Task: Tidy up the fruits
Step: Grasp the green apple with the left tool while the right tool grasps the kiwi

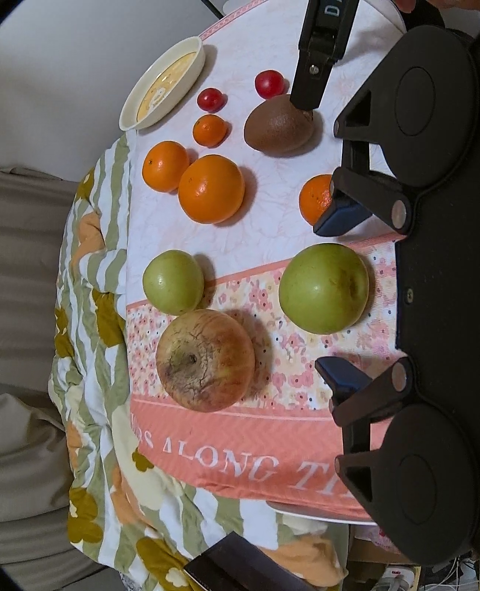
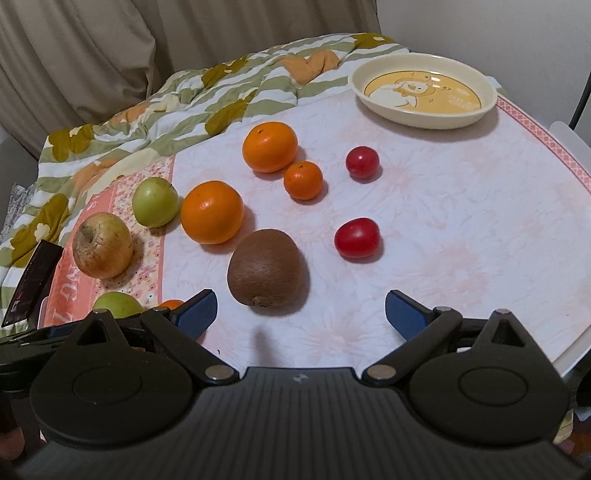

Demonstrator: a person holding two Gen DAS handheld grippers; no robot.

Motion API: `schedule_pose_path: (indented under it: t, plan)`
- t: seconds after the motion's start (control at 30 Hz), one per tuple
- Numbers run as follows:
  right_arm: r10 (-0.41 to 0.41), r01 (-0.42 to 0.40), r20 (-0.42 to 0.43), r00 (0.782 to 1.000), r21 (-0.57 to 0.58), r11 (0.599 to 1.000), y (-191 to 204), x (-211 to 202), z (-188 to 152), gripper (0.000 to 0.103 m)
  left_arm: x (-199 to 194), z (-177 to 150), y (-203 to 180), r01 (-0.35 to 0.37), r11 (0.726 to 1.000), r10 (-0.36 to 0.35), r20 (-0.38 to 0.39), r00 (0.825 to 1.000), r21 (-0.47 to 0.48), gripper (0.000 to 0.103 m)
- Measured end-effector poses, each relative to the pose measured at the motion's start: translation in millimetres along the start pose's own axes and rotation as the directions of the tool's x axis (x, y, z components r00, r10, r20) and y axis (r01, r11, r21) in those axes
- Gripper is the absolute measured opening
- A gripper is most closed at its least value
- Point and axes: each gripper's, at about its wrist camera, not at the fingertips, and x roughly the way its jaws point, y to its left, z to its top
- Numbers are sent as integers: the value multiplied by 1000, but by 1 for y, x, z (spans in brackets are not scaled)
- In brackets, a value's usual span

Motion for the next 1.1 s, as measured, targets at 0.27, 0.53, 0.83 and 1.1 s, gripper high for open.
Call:
schedule_pose_path:
  t: [0.27, 0.53, 0.83, 1.1]
  plan:
    - [-8, 8, -8, 1000, -24, 1000, 8, 17, 3, 102, 4, -2, 0, 32, 999, -32, 1, 999, 18, 57]
    - [-10, 9, -10, 1000, -96, 995, 20, 32, 6, 92, 3, -3, 1, 36, 999, -36, 3, 999, 25, 57]
    - [-8, 7, -3, 1000, -183, 983, 34, 45, 11, 70, 1, -5, 5, 18, 1000, -18, 7, 1000, 3, 57]
    - [31, -30, 2, 1000, -186, 982, 31, 36, 12, 69, -9, -8, 9, -10, 1000, 11, 30, 999, -29, 57]
